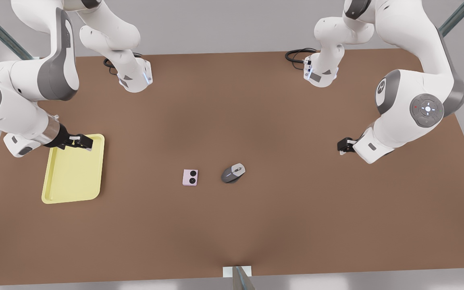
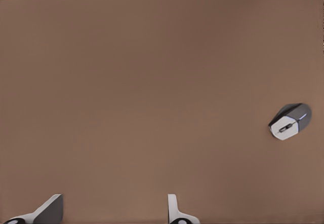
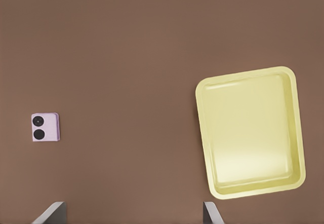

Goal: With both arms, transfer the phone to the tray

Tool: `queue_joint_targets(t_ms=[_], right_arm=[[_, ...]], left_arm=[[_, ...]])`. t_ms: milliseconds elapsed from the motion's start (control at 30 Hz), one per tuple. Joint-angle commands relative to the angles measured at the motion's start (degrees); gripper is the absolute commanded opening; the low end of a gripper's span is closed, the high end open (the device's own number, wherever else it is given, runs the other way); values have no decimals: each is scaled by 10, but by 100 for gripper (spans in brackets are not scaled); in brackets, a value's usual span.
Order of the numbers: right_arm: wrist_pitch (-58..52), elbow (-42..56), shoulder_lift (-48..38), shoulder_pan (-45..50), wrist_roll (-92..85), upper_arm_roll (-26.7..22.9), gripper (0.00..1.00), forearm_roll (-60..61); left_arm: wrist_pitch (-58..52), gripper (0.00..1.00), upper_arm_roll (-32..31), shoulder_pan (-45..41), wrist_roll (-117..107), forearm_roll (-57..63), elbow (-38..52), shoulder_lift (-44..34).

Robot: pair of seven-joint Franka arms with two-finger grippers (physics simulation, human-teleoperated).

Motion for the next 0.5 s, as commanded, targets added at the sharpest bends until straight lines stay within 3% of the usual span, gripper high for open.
queue_joint_targets(t_ms=[0, 433, 467], right_arm=[[3, 0, 0, 0, -13, 0, 100, -2], [-24, 44, 36, -3, -25, 2, 100, 4], [8, 34, 40, 0, 8, 33, 100, 6]], left_arm=[[2, 100, 0, 0, 94, -1, 0, -1], [-8, 100, 7, 3, 59, 5, -1, -1], [-11, 100, 7, 3, 59, 5, -1, -1]])
